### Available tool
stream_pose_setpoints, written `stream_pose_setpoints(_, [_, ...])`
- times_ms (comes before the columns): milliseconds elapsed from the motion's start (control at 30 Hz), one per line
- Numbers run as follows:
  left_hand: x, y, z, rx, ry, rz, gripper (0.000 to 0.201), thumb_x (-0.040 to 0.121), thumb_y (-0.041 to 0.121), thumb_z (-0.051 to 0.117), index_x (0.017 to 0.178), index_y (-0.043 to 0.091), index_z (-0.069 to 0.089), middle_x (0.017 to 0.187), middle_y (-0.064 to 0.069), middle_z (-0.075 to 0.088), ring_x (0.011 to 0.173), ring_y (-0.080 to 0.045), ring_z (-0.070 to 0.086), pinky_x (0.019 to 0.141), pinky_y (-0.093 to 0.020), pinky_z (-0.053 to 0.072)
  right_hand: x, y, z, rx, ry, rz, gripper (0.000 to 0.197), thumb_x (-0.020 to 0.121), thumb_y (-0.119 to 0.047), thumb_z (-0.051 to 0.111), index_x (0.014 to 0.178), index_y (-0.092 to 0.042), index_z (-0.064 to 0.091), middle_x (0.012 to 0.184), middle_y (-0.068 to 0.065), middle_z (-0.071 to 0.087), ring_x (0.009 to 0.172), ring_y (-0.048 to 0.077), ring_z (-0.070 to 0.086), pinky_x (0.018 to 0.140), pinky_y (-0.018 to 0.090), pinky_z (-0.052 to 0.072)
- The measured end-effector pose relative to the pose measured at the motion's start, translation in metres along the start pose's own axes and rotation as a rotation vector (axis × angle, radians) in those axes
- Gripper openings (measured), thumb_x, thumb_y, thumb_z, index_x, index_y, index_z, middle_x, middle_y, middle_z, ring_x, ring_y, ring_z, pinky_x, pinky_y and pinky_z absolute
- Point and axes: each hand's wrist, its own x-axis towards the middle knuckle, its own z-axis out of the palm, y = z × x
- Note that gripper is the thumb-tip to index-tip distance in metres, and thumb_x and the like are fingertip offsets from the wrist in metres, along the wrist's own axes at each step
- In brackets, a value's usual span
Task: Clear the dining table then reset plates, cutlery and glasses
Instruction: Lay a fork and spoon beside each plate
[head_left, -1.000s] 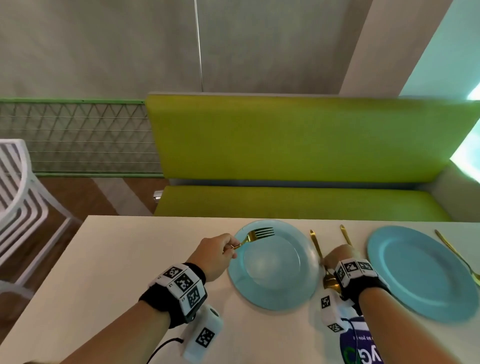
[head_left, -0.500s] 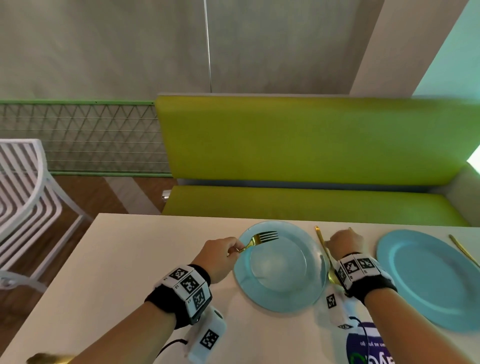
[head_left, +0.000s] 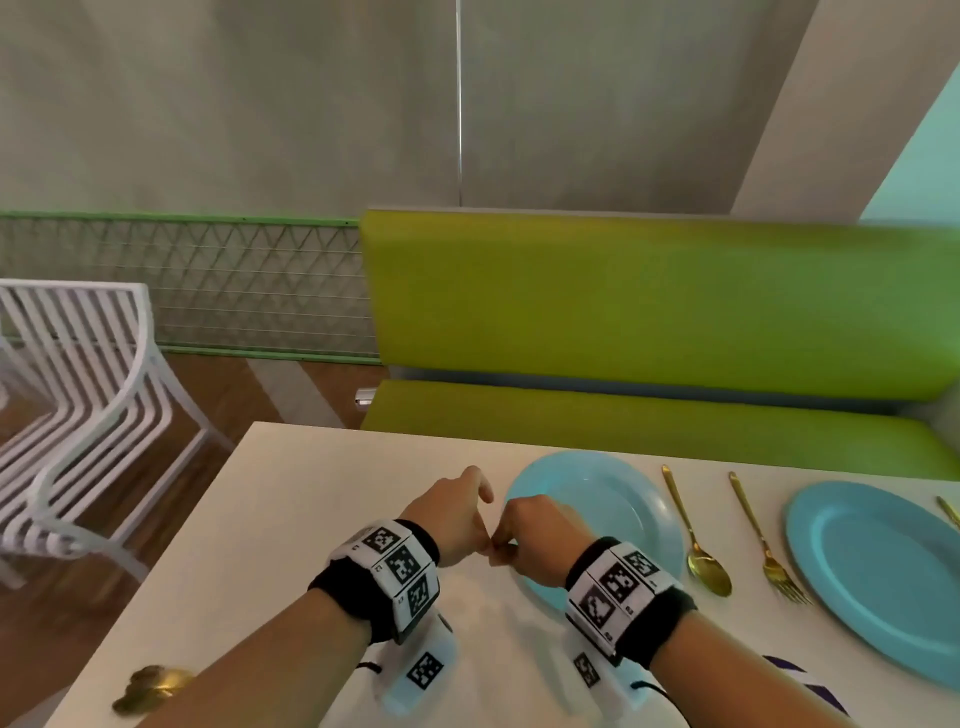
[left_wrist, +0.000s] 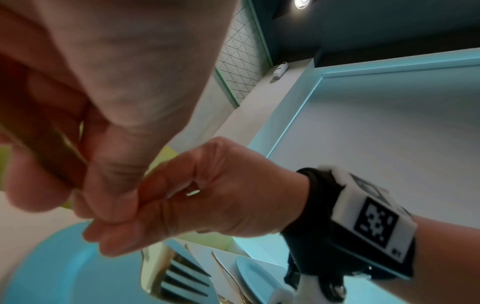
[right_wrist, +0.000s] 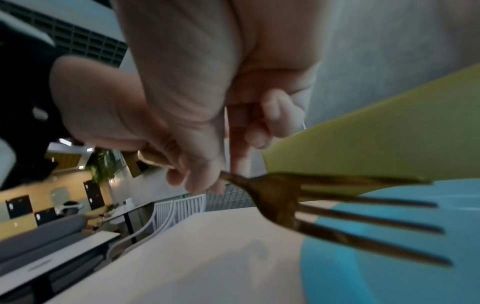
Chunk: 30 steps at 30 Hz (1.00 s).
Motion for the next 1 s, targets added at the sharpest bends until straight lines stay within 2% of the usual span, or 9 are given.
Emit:
stream_pose_setpoints(200, [-0.017, -0.029, -0.006, 0.072, 0.055, -0.011, 0.053, 0.079, 0.016, 0.07, 0.125, 0.018, 0.043, 0.106, -0.003, 0.068, 0.102, -0.023, 0.061, 0.092, -0.039, 0.048, 0.014, -0.023, 0.013, 0.202, -0.082, 0.039, 0.023, 0.088, -0.016, 0.057, 0.105, -0.017, 0.072, 0.104, 0.004, 0.072, 0.088, 0.017, 0.06, 0.076, 0.026, 0.047])
stream_pose_setpoints(367, [-0.029, -0.055, -0.031, 0.037, 0.273, -0.028, 0.074, 0.081, 0.033, 0.069, 0.142, 0.017, 0.029, 0.14, -0.004, 0.047, 0.13, -0.024, 0.04, 0.107, -0.037, 0.035, 0.043, -0.019, 0.022, 0.428, -0.016, 0.325, 0.02, 0.084, -0.019, 0.063, 0.097, -0.009, 0.073, 0.09, 0.006, 0.07, 0.08, 0.013, 0.056, 0.082, 0.026, 0.053])
stream_pose_setpoints(467, [-0.036, -0.078, -0.04, -0.057, 0.322, -0.056, 0.063, 0.086, 0.029, 0.064, 0.139, 0.017, 0.032, 0.136, -0.004, 0.05, 0.125, -0.022, 0.046, 0.104, -0.034, 0.038, 0.058, -0.019, 0.031, 0.411, -0.02, 0.453, 0.025, 0.094, -0.025, 0.047, 0.109, -0.015, 0.064, 0.093, 0.002, 0.063, 0.094, 0.014, 0.055, 0.082, 0.022, 0.046])
stream_pose_setpoints(533, [-0.042, -0.09, -0.04, -0.069, 0.339, -0.07, 0.056, 0.088, 0.028, 0.062, 0.136, 0.018, 0.034, 0.13, -0.002, 0.053, 0.118, -0.02, 0.051, 0.1, -0.032, 0.04, 0.068, -0.019, 0.04, 0.408, -0.01, 0.506, 0.031, 0.097, -0.021, 0.042, 0.12, -0.012, 0.06, 0.114, 0.003, 0.063, 0.112, 0.019, 0.058, 0.083, 0.021, 0.046])
stream_pose_setpoints(633, [-0.049, -0.106, -0.039, -0.075, 0.362, -0.089, 0.05, 0.089, 0.027, 0.06, 0.133, 0.019, 0.037, 0.124, 0.001, 0.056, 0.108, -0.016, 0.053, 0.095, -0.028, 0.041, 0.083, -0.024, 0.048, 0.354, -0.037, 0.48, 0.038, 0.09, -0.018, 0.054, 0.126, -0.006, 0.055, 0.124, 0.01, 0.06, 0.116, 0.024, 0.057, 0.059, 0.013, 0.039])
stream_pose_setpoints(733, [-0.053, -0.118, -0.039, -0.094, 0.365, -0.106, 0.047, 0.09, 0.025, 0.059, 0.132, 0.02, 0.039, 0.121, 0.002, 0.057, 0.096, -0.01, 0.048, 0.09, -0.023, 0.039, 0.092, -0.027, 0.052, 0.451, 0.021, 0.538, 0.041, 0.091, -0.018, 0.05, 0.131, -0.007, 0.051, 0.125, 0.009, 0.059, 0.116, 0.023, 0.057, 0.073, 0.017, 0.049])
stream_pose_setpoints(833, [-0.055, -0.127, -0.041, -0.1, 0.371, -0.112, 0.044, 0.09, 0.025, 0.059, 0.13, 0.02, 0.041, 0.118, 0.002, 0.058, 0.092, -0.009, 0.049, 0.087, -0.021, 0.039, 0.102, -0.03, 0.054, 0.548, 0.086, 0.555, 0.037, 0.09, -0.013, 0.051, 0.126, -0.003, 0.054, 0.129, 0.014, 0.057, 0.118, 0.027, 0.055, 0.052, 0.011, 0.035])
stream_pose_setpoints(867, [-0.054, -0.129, -0.041, -0.098, 0.371, -0.112, 0.043, 0.09, 0.025, 0.058, 0.129, 0.02, 0.042, 0.117, 0.002, 0.058, 0.092, -0.01, 0.049, 0.086, -0.021, 0.04, 0.107, -0.027, 0.056, 0.513, 0.076, 0.563, 0.037, 0.09, -0.011, 0.052, 0.125, -0.002, 0.054, 0.129, 0.016, 0.056, 0.119, 0.029, 0.055, 0.053, 0.013, 0.035])
stream_pose_setpoints(1000, [-0.052, -0.134, -0.042, -0.102, 0.358, -0.119, 0.039, 0.091, 0.024, 0.057, 0.127, 0.02, 0.045, 0.107, 0.008, 0.054, 0.092, -0.011, 0.052, 0.084, -0.02, 0.04, 0.116, -0.028, 0.052, 0.527, 0.127, 0.595, 0.036, 0.091, -0.008, 0.049, 0.125, 0.002, 0.052, 0.128, 0.019, 0.055, 0.118, 0.032, 0.054, 0.089, 0.033, 0.046])
